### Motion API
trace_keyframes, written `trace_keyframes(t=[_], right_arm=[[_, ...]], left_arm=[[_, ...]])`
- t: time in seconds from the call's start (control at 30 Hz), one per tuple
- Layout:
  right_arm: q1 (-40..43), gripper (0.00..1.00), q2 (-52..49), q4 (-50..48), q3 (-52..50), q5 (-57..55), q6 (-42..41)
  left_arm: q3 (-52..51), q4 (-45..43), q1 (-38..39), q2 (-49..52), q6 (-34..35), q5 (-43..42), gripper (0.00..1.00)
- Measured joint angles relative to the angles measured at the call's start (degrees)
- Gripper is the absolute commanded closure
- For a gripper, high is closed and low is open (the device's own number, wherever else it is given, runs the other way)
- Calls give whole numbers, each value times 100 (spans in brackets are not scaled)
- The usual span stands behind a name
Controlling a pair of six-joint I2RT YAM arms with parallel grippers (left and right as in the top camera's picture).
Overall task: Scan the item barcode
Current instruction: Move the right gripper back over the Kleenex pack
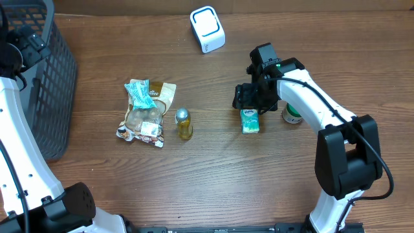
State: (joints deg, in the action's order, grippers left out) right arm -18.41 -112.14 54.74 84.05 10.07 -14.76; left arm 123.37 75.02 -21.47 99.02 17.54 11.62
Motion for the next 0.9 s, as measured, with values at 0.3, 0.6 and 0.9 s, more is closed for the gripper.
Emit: trace_keyframes(t=[0.3,0.6,0.9], right_arm=[[2,0,0,-118,0,0,4],[2,19,0,74,0,-7,2],[0,79,0,503,0,-564,11]], left_arm=[[0,0,0,0,0,0,0],[0,0,0,0,0,0,0],[0,0,0,0,0,0,0]])
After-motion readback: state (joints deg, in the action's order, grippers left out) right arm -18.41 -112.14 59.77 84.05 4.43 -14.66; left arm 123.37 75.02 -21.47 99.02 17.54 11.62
